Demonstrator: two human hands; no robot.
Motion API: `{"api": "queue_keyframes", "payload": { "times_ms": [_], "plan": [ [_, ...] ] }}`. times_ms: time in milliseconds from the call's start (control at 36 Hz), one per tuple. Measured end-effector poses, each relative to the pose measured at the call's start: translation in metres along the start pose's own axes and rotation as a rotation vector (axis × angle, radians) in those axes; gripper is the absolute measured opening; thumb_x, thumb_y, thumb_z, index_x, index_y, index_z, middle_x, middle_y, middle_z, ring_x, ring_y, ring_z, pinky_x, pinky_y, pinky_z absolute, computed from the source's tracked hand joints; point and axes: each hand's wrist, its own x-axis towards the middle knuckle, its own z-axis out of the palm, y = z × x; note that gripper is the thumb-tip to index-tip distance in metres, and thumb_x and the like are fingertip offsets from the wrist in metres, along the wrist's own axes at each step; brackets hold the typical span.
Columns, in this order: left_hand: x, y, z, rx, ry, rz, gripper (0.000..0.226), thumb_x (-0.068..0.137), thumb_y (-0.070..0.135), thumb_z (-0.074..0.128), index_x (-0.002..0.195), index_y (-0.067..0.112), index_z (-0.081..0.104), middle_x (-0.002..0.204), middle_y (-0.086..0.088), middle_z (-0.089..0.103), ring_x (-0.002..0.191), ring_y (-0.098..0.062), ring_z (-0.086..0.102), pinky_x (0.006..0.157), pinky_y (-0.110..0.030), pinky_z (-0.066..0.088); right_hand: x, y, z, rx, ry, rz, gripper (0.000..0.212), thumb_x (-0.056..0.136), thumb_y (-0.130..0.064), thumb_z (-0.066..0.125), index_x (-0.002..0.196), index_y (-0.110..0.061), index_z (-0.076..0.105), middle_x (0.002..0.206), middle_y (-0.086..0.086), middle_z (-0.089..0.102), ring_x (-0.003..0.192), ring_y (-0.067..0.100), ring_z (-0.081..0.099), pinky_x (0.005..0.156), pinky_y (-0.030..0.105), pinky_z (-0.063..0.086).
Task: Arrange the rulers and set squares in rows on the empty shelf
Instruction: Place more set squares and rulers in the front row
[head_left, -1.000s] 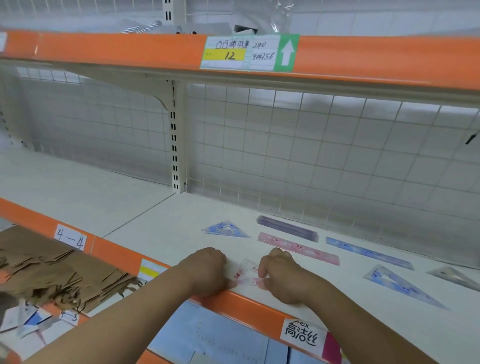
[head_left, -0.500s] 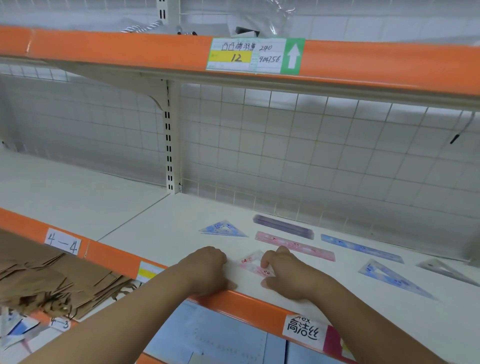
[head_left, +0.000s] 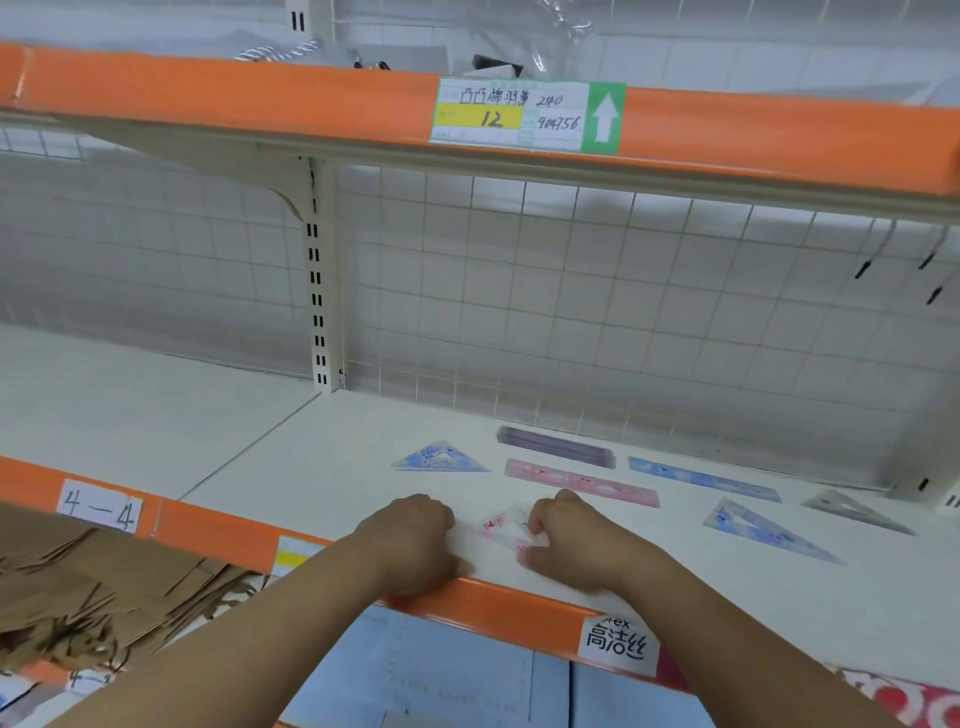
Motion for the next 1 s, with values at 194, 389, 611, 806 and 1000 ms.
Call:
{"api": "queue_keyframes", "payload": {
  "times_ms": [194,389,611,806,1000],
  "plan": [
    [-0.002,-0.003,-0.001,0.002,-0.007,0.038,0.053,0.090,0.046,0.056,0.134,0.016,0.049,0.137,-0.003,0.047,0.127,-0.020,0.045,0.103,-0.031,0.040,0.006,-0.009,0.002,0.017,-0.037,0.067,0.033,0.094,-0.029,0.056,0.125,-0.018,0.051,0.130,0.007,0.043,0.115,0.024,0.046,0.095,0.031,0.039],
    [-0.004,-0.009,-0.001,0.003,-0.017,0.076,0.059,0.092,0.047,0.055,0.141,0.018,0.042,0.142,-0.003,0.042,0.131,-0.020,0.041,0.106,-0.031,0.036,0.009,-0.020,0.003,-0.078,-0.050,0.120,0.030,0.096,-0.013,0.045,0.125,-0.013,0.052,0.129,0.013,0.039,0.118,0.028,0.042,0.099,0.033,0.038],
    [-0.006,-0.018,-0.006,0.000,-0.014,0.090,0.059,0.093,0.046,0.054,0.143,0.019,0.039,0.144,-0.002,0.039,0.134,-0.019,0.038,0.107,-0.030,0.034,0.006,-0.022,0.008,-0.091,0.003,0.125,0.030,0.096,-0.013,0.043,0.126,-0.013,0.046,0.128,0.011,0.040,0.117,0.027,0.041,0.096,0.034,0.039],
    [-0.005,-0.019,-0.007,0.001,-0.012,0.099,0.057,0.092,0.046,0.054,0.141,0.018,0.042,0.143,-0.003,0.042,0.132,-0.020,0.040,0.106,-0.031,0.036,0.001,-0.025,0.003,-0.026,-0.012,0.131,0.031,0.094,-0.026,0.051,0.120,-0.011,0.051,0.123,0.009,0.045,0.110,0.025,0.049,0.093,0.032,0.042],
    [-0.004,-0.015,-0.006,-0.012,-0.019,0.130,0.058,0.093,0.046,0.054,0.142,0.018,0.041,0.144,-0.003,0.041,0.132,-0.019,0.040,0.107,-0.031,0.036,-0.005,-0.025,0.000,-0.054,0.031,0.136,0.028,0.092,-0.025,0.057,0.113,-0.006,0.058,0.117,0.010,0.057,0.106,0.025,0.054,0.085,0.031,0.043]
  ]
}}
